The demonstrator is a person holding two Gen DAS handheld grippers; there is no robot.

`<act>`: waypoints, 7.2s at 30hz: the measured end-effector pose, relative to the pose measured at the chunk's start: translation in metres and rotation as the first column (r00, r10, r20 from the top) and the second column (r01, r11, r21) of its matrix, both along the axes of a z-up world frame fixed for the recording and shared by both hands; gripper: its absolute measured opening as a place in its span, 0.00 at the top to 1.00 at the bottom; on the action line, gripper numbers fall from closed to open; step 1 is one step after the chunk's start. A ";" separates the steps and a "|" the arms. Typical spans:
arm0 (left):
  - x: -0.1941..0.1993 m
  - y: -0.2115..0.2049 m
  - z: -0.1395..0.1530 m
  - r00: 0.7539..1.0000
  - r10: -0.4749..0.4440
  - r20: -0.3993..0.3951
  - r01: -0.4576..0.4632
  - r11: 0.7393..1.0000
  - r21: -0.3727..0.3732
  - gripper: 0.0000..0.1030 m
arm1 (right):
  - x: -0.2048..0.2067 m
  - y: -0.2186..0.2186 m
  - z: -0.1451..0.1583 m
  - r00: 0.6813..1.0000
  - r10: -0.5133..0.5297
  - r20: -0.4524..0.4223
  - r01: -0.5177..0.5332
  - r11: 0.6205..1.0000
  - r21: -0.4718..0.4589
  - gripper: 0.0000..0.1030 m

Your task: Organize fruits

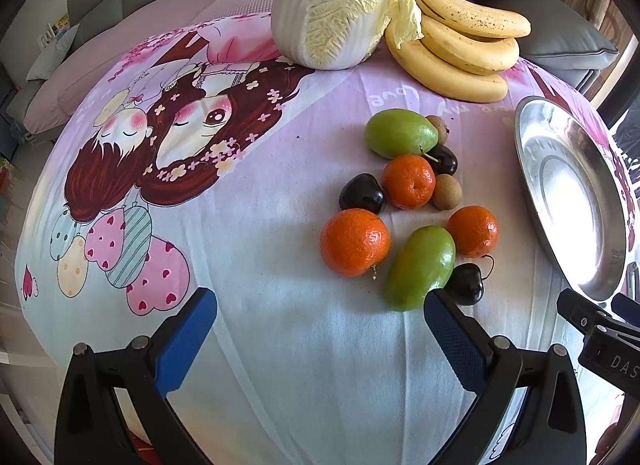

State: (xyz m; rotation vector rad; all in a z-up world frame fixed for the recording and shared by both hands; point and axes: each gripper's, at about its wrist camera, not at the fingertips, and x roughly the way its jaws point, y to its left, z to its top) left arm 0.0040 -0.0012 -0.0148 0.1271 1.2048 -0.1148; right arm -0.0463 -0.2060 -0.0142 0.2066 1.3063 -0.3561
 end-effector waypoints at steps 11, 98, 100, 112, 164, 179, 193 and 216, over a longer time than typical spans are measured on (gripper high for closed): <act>0.001 0.002 -0.001 1.000 0.007 -0.011 -0.008 1.000 -0.025 0.00 | 0.000 0.001 0.000 1.000 -0.003 0.005 0.003 1.000 0.004 0.00; 0.057 0.043 -0.002 0.979 0.113 -0.172 -0.152 0.961 -0.230 0.00 | 0.058 0.078 -0.022 0.971 0.235 0.040 -0.237 0.938 0.254 0.00; 0.058 0.039 -0.007 0.978 0.101 -0.182 -0.145 0.958 -0.247 0.07 | 0.058 0.076 -0.022 0.972 0.231 0.037 -0.233 0.938 0.256 0.00; 0.062 0.024 -0.028 0.972 0.030 -0.233 -0.121 0.914 -0.388 0.57 | 0.052 0.065 -0.011 0.975 0.200 0.094 -0.218 0.938 0.270 0.00; 0.047 0.062 -0.028 0.955 0.063 -0.291 -0.184 0.894 -0.408 0.59 | 0.052 0.080 -0.020 0.971 0.226 0.079 -0.236 0.958 0.160 0.72; 0.050 0.056 -0.005 0.969 0.040 -0.243 -0.146 0.887 -0.438 0.60 | 0.043 0.074 0.024 0.976 0.155 0.151 -0.179 0.970 0.166 0.72; 0.080 0.018 0.023 0.976 0.008 -0.216 -0.096 0.910 -0.403 0.60 | 0.086 0.034 0.041 0.990 0.081 0.117 -0.098 0.983 0.154 0.72; 0.087 -0.151 0.021 0.947 -0.183 -0.266 0.093 0.944 -0.318 0.60 | 0.056 -0.115 0.007 0.968 -0.247 0.042 0.242 0.965 0.100 0.70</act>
